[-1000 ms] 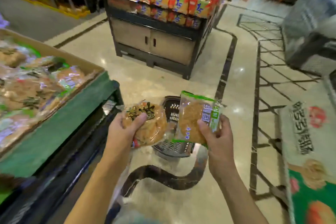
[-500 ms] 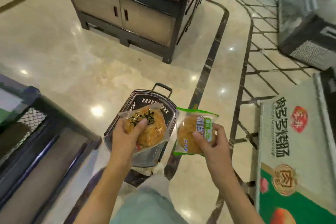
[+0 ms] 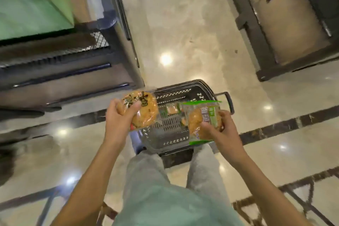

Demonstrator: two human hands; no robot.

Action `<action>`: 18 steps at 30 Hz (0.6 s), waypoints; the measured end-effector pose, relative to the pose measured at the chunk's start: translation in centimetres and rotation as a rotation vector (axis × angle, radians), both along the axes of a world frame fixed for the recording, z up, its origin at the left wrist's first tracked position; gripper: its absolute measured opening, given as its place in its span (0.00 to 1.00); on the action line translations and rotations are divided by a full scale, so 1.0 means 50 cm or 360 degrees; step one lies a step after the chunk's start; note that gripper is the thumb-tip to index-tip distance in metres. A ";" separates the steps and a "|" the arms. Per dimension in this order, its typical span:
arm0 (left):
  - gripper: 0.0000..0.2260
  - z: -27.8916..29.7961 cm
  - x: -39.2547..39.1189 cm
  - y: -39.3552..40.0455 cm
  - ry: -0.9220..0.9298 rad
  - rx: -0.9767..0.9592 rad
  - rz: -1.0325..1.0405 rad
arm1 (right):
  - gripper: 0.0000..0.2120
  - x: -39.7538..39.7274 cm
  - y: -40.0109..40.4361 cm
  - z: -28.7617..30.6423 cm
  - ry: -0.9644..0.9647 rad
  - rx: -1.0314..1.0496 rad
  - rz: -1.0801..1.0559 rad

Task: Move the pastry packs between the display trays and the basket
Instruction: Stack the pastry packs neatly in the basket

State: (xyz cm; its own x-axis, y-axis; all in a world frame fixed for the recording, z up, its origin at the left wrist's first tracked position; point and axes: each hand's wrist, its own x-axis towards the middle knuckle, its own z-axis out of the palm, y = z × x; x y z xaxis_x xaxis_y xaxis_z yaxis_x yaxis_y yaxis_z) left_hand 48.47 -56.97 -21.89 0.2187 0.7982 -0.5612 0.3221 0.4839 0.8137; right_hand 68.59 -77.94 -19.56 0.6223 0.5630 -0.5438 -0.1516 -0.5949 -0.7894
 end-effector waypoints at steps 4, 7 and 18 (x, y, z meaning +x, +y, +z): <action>0.15 -0.089 0.032 -0.071 0.0133 -0.0004 0.0461 | 0.19 0.095 0.048 -0.159 0.0108 -0.0149 0.0561; 0.14 -0.194 0.065 -0.130 0.0164 -0.0104 0.0772 | 0.20 0.138 0.109 -0.311 0.0009 -0.0285 0.1019; 0.17 -0.766 0.089 -0.222 0.0163 -0.0120 0.0938 | 0.32 0.155 0.207 -1.093 -0.0514 -0.0876 0.2283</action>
State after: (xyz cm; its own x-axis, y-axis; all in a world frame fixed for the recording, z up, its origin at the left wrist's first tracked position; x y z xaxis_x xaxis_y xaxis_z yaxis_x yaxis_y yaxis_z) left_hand 52.89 -68.06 -60.21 -0.3067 0.7257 -0.6159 0.0566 0.6598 0.7493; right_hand 76.33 -67.60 -74.21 -0.1112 0.5490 -0.8284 0.8970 -0.3034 -0.3215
